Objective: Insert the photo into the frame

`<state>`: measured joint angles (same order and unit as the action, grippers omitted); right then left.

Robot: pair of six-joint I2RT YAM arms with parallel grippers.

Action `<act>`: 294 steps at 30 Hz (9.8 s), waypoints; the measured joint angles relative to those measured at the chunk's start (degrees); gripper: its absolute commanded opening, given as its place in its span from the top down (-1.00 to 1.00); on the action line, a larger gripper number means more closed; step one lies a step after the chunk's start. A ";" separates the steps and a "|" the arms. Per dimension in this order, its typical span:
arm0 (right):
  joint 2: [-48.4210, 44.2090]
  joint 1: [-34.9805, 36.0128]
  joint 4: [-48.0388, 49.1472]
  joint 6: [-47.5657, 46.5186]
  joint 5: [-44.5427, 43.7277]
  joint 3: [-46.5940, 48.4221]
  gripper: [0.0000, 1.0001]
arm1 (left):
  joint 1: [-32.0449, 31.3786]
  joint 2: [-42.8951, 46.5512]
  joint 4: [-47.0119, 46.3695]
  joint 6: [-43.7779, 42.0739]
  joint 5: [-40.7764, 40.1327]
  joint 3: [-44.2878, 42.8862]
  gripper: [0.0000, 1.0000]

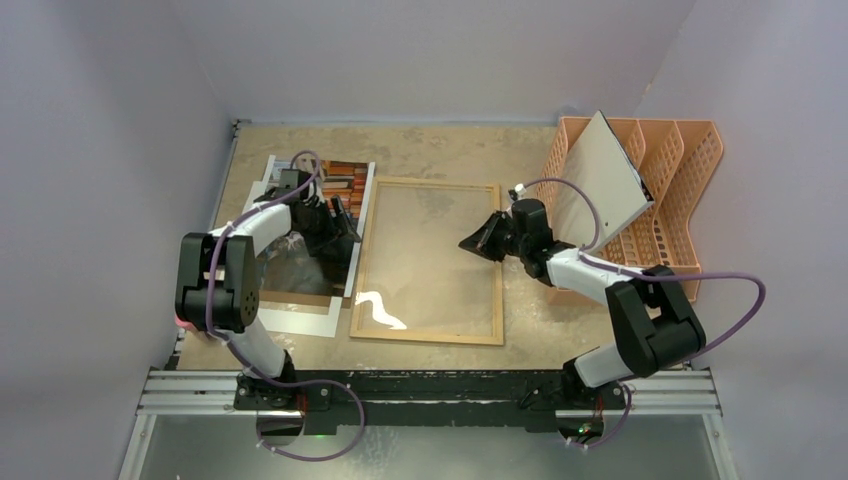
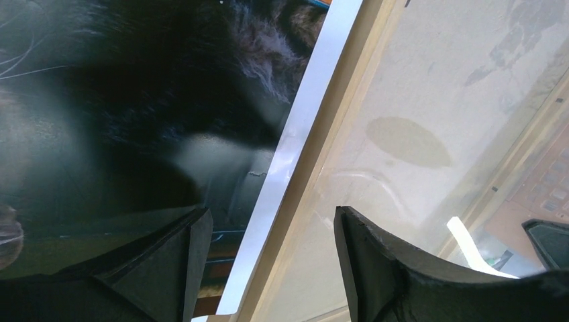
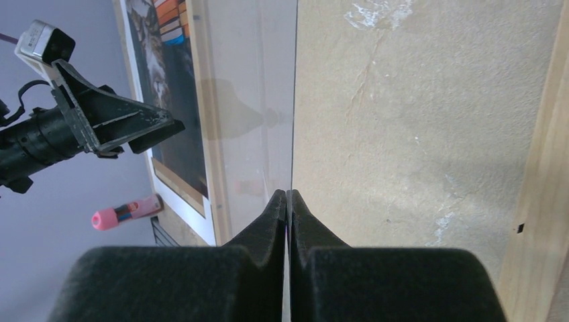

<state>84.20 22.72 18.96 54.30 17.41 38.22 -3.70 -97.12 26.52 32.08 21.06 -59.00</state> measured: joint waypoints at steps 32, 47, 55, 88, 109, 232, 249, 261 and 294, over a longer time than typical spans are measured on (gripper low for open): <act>5.35 -1.42 -1.09 -7.23 0.39 -0.04 1.00 | -2.34 -2.64 -0.39 -1.68 0.92 -0.02 -0.16; 5.03 -1.75 -0.66 -7.89 -0.26 -1.22 1.00 | -3.78 -3.39 -1.31 -1.66 0.04 -0.68 -0.01; 5.20 -1.92 4.52 -9.44 4.66 -2.10 0.88 | -4.48 -3.93 -2.05 -1.62 -0.07 -1.01 0.00; 5.68 -2.10 -4.35 -10.43 7.04 2.05 -0.45 | -7.85 -3.93 -4.42 1.81 -8.52 -0.35 0.37; -2.40 -2.01 -32.13 -12.22 -17.03 10.99 -0.60 | -7.85 -3.91 -4.66 2.27 -5.84 -0.68 0.07; 36.57 44.24 -22.47 16.24 -17.44 43.80 -0.18 | -4.85 26.60 12.68 25.16 -33.20 26.16 0.84; 35.32 42.86 -4.96 21.16 -11.34 34.05 -0.16 | -4.68 25.86 12.33 22.77 -31.34 25.86 0.92; 35.74 43.80 -17.88 22.08 -21.64 40.72 -0.13 | -4.72 25.49 12.61 22.82 -31.61 25.46 0.93; 35.82 41.66 19.10 21.97 -8.31 25.92 -0.09 | -4.74 22.16 13.46 20.20 -29.35 23.69 1.00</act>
<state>120.03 64.38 38.06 76.27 9.10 64.14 -8.45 -74.96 39.99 52.27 -8.29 -35.31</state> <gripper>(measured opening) 0.553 0.041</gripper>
